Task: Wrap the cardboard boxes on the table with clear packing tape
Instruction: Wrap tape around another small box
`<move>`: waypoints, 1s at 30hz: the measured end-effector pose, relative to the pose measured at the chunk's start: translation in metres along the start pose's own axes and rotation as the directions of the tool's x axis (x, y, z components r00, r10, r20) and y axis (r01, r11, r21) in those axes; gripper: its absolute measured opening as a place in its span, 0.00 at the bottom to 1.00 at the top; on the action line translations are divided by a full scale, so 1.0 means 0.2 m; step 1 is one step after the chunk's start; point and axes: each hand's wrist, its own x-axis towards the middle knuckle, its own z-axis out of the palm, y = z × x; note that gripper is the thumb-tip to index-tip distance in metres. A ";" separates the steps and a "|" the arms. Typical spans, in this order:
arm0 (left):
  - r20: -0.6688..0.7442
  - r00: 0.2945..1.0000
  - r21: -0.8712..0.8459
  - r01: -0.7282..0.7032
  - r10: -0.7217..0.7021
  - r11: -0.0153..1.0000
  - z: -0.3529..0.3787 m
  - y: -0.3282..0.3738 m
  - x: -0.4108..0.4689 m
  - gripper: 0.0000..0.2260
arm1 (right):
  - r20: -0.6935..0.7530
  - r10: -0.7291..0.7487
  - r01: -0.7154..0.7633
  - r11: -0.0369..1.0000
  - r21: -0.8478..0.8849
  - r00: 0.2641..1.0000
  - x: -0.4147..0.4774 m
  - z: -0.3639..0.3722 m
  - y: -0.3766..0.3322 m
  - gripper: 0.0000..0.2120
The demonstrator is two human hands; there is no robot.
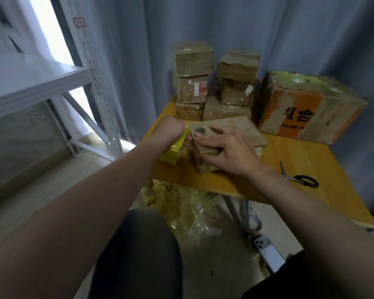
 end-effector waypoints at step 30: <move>0.173 0.981 -0.230 -0.051 0.092 0.972 -0.19 -0.05 -0.45 0.05 | -0.009 0.495 -0.465 0.822 0.329 0.869 -0.22 -0.13 -0.27 0.25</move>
